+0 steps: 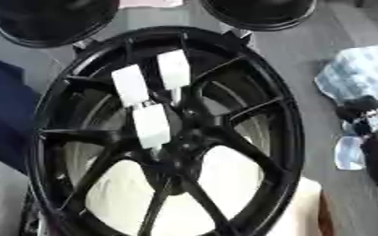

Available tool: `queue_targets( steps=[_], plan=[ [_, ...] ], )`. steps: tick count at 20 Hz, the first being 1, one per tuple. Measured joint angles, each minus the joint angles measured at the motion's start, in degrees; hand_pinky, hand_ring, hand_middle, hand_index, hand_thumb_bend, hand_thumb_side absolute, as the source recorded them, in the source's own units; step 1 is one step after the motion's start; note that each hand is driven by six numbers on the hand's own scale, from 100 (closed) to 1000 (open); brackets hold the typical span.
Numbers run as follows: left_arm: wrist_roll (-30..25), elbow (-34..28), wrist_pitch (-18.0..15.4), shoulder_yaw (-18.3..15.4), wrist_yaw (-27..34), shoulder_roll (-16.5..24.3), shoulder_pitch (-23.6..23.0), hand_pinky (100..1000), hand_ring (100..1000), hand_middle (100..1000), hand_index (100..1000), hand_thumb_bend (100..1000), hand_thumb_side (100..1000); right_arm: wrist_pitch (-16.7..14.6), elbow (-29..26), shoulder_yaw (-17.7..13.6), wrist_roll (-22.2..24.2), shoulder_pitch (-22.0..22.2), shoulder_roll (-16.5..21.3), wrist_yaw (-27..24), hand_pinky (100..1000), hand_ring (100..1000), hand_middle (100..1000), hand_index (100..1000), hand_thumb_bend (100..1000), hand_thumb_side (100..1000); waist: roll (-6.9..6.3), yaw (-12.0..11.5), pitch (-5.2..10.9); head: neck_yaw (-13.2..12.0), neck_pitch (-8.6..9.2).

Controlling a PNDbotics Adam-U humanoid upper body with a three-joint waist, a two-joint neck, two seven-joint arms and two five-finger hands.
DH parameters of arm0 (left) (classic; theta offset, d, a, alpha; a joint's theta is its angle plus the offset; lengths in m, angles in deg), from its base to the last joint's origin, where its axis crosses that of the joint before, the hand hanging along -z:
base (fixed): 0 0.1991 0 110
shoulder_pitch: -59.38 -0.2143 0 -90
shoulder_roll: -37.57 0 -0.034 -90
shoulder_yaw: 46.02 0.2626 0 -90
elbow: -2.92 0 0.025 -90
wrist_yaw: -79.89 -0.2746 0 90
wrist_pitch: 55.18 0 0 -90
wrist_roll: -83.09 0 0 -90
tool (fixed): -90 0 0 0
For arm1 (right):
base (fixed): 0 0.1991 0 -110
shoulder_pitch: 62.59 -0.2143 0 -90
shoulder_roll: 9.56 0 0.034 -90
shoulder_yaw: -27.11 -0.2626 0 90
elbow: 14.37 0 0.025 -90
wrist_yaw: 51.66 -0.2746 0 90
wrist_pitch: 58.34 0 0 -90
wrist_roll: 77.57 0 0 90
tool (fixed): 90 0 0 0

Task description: Pull the pin out of the wheel hub.

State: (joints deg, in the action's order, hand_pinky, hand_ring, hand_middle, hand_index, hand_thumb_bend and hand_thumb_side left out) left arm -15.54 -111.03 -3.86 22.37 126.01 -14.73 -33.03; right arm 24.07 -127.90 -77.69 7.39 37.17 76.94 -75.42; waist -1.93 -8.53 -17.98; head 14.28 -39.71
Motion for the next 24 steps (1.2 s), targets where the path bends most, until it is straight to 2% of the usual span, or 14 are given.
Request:
queue_targets(
  steps=[6, 17, 24],
  plan=[
    [-12.31, -0.16, -4.08, 1.73, -1.72, 4.25, 4.25, 845, 895, 781, 835, 100, 520, -0.01, 0.00, 0.06, 0.08, 0.40, 0.00, 0.09, 827, 681, 621, 585, 209, 426, -0.01, 0.29, 0.34, 0.01, -0.49],
    [-15.60, -0.17, -1.09, 4.84, -4.12, 7.68, 8.95, 851, 891, 782, 839, 100, 484, -0.02, 0.00, 0.36, 0.55, 0.41, 0.00, 0.28, 825, 681, 622, 585, 208, 427, 0.29, 1.10, 0.34, -0.84, -1.51],
    [-16.66, -0.17, -0.04, 7.66, -10.22, 10.18, 13.51, 858, 884, 785, 849, 100, 413, -0.86, 0.00, -0.25, 1.11, 1.06, 0.00, 2.19, 836, 712, 651, 603, 188, 429, 0.58, 2.36, 0.34, -1.68, -1.52]
  ],
)
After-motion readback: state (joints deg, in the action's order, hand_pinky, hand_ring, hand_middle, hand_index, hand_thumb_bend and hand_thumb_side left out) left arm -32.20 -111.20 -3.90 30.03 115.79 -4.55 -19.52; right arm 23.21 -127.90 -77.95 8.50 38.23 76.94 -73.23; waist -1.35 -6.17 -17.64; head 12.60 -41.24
